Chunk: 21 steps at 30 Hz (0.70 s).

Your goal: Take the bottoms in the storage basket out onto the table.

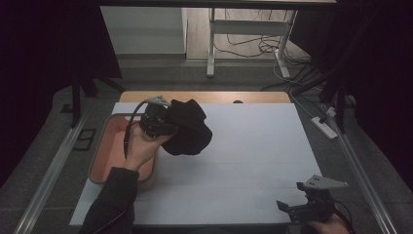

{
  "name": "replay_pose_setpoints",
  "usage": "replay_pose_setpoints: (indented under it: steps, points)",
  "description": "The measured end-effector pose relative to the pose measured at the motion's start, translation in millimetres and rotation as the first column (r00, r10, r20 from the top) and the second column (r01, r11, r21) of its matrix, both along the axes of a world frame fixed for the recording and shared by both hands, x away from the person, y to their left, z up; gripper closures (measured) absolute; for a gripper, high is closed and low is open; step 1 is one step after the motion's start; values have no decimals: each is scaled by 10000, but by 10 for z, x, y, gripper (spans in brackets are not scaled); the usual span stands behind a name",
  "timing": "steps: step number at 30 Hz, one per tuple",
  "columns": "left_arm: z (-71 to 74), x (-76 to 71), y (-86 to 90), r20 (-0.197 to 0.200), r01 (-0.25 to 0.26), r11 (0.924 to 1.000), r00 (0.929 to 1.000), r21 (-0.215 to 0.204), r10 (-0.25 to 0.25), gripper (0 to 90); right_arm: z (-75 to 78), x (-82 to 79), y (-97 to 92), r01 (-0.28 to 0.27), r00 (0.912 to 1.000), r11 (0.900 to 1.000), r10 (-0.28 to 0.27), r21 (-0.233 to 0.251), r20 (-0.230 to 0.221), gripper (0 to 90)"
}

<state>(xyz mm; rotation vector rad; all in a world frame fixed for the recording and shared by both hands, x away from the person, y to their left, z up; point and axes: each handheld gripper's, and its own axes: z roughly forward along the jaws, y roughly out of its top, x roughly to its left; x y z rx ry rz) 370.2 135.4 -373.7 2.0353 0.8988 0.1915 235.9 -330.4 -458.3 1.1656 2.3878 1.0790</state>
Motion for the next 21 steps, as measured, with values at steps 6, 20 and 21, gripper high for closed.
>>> replay_pose_setpoints:
  steps: [6,20,21]
  points:
    - [-35,2,-140,-84,377,9993,9993,57,-377,643,-1,0,1,5,10000,10000,-5,-9,-3,0]
    - [-185,17,-468,-269,1067,9938,9940,319,-1058,642,-1,-2,1,7,10000,10000,-7,-26,-9,0]
    - [-195,16,-490,-281,1112,9932,9935,339,-1102,642,-1,-2,1,5,10000,10000,-5,-25,-10,0]
